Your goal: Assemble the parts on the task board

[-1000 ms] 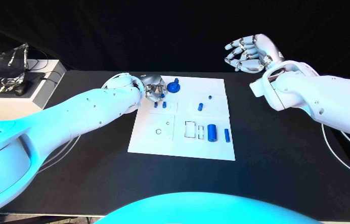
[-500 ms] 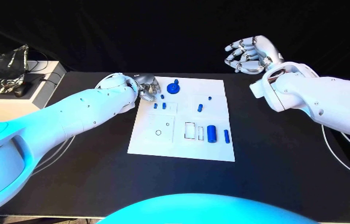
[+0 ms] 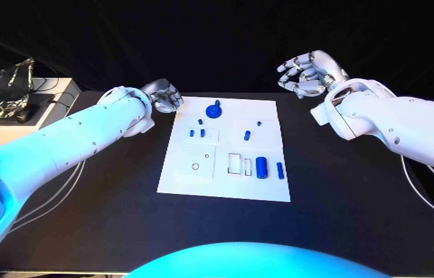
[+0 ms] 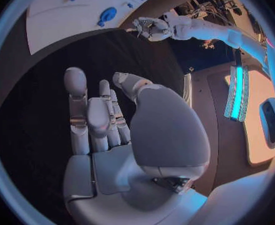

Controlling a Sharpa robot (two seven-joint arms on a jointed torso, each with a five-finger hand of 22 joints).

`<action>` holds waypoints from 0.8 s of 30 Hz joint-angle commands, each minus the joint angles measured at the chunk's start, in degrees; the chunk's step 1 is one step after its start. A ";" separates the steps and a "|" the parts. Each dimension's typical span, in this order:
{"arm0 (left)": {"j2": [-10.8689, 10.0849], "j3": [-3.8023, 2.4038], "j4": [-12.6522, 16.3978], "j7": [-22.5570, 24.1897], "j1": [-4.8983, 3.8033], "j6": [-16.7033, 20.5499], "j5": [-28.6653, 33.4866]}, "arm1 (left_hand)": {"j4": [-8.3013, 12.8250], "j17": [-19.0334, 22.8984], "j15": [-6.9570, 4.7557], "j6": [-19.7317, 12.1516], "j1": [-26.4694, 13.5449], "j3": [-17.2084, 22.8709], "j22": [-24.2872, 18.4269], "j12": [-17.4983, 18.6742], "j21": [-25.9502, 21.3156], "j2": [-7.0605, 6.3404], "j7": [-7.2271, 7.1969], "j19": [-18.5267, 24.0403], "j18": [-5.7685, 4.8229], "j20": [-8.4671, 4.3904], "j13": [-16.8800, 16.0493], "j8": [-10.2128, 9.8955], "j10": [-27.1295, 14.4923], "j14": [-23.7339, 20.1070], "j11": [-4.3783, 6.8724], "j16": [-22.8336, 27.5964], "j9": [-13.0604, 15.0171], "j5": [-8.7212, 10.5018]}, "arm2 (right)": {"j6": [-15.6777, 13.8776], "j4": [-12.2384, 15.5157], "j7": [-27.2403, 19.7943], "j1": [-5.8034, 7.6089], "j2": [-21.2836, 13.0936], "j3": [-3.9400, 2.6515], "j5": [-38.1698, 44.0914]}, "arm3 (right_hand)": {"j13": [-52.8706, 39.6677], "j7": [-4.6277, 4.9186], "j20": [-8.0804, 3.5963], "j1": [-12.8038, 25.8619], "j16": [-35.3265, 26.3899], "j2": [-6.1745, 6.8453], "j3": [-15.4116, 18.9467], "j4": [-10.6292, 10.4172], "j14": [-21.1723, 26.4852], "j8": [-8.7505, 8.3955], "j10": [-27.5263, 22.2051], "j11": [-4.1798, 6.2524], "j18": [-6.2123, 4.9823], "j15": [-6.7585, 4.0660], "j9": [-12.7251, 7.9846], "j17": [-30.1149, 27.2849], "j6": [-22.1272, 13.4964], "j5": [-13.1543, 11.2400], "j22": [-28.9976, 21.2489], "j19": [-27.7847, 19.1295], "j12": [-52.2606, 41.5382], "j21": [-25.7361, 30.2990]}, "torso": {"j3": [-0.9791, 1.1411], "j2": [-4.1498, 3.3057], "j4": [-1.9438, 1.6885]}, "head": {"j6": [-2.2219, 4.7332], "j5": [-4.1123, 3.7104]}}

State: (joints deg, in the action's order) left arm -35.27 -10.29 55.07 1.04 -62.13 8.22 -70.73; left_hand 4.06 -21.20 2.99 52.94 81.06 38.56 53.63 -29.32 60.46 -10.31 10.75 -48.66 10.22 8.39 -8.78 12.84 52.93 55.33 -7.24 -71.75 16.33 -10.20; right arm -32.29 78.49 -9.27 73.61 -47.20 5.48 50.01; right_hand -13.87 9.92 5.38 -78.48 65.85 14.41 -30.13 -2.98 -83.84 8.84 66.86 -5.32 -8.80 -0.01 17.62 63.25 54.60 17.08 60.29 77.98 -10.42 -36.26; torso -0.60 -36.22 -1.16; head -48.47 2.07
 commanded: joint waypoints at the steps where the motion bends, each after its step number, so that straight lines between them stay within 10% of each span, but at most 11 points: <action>1: -2.30 -0.39 2.94 5.71 -0.05 -0.22 23.71 | -0.05 0.95 0.03 -0.39 -0.14 -1.01 -0.60 -1.34 -1.04 0.16 0.04 1.16 0.41 0.11 -0.38 0.88 -0.61 -0.65 -0.02 1.90 0.14 0.13 | 8.16 -0.12 6.65 -0.07 0.15 0.01 12.78 | 0.25 -0.36 -0.27 -0.17 2.59 -0.49 -0.22 0.30 -1.52 0.22 1.70 0.61 0.95 -0.37 0.21 2.40 0.81 -0.01 2.95 1.58 -0.09 -5.06 | -0.02 -0.08 -0.01 | 0.42 -1.11; 10: -9.27 -0.77 13.16 11.80 1.06 -5.02 48.53 | -2.96 1.55 -0.28 -0.20 -3.47 -4.92 -3.91 -5.57 -5.56 0.77 -0.62 1.01 0.37 0.23 -1.75 3.43 0.72 -0.59 0.88 3.50 0.68 -0.08 | 13.58 -0.81 16.46 -1.04 1.73 0.28 35.75 | 1.87 -0.80 -0.46 0.63 7.19 0.04 -0.61 0.08 -2.60 0.53 1.20 0.60 2.25 -0.38 0.57 6.14 1.75 -0.61 8.31 4.00 2.46 -13.88 | -0.16 0.12 -0.27 | 1.01 -3.59; 18: -13.74 -5.04 22.56 16.96 6.35 -6.38 58.67 | -5.73 1.38 0.39 -1.75 -5.76 -7.77 -6.97 -4.30 -9.48 -0.73 -0.62 -0.16 0.33 0.79 -0.79 4.36 -2.49 -1.24 0.23 3.82 0.79 -0.05 | 14.89 -1.83 19.86 -2.11 4.08 0.55 42.86 | 3.31 -1.02 -0.35 1.77 7.91 1.00 -0.53 -0.97 -2.70 -0.03 0.10 0.44 3.01 -0.24 0.58 5.73 0.75 -3.16 11.40 5.29 4.44 -19.04 | -0.25 0.30 -0.33 | 1.30 -4.78; 24: -15.30 -6.37 25.90 17.83 8.20 -6.54 60.01 | -5.86 1.35 0.35 -1.75 -5.63 -7.86 -7.24 -4.37 -9.80 -0.65 -0.63 -0.34 0.35 0.79 -0.75 4.52 -2.32 -1.29 0.28 3.83 0.82 -0.07 | 15.84 -3.13 20.63 -2.87 6.31 0.79 43.98 | 4.01 -0.91 -0.23 1.75 8.37 1.25 -0.53 -1.22 -2.67 -0.24 -0.76 0.20 3.06 -0.06 0.62 5.68 0.35 -3.89 11.74 5.37 5.38 -19.39 | -0.24 0.30 -0.25 | 1.49 -5.09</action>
State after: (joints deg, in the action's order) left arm -50.45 -16.53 80.29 15.69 -54.09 3.36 -15.04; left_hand -1.74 -19.79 3.29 51.60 75.61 31.06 46.44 -33.70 50.86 -11.09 10.14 -48.73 10.20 9.22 -9.58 17.16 50.48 54.45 -7.06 -68.18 17.09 -10.20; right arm -18.86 75.70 9.20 70.93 -41.31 6.22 90.00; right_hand -9.95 8.91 5.13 -76.97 73.90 15.32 -30.59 -3.80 -84.04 8.81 66.51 -5.14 -6.18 -0.21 18.15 69.00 55.34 13.43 71.98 83.00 -5.29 -55.36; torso -0.87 -35.90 -1.51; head -47.23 -2.92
